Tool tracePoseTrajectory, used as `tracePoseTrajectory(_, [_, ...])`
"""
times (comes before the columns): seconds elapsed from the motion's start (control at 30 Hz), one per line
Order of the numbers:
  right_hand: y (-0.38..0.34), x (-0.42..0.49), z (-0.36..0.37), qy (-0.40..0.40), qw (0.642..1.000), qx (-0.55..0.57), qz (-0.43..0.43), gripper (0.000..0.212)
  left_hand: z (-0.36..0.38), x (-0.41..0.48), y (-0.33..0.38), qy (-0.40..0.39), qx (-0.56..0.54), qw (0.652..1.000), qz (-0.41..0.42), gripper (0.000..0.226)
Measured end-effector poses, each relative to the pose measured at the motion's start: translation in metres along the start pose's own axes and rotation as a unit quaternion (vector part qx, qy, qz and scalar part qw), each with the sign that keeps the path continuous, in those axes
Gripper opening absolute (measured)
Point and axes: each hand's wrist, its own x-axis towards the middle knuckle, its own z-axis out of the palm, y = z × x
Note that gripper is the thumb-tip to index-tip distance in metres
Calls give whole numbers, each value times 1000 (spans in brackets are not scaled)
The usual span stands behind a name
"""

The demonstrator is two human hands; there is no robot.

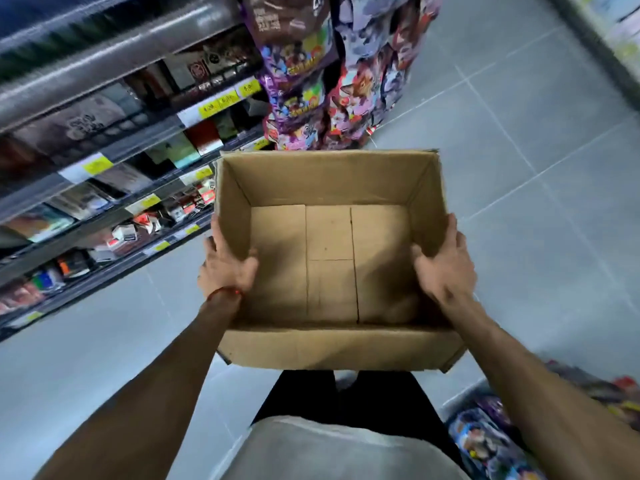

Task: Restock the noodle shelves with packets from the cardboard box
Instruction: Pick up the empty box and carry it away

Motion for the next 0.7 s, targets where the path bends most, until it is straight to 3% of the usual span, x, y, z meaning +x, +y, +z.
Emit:
tracePoseTrajectory(0.33, [6,164,72,-68,997,-23,-37,89,110,83,34,-12,-23,992,-120,92])
tracePoseTrajectory(0.7, [62,346,180,-119,988,-6,-100,79,293,167,62,12,-62,978,-197,93])
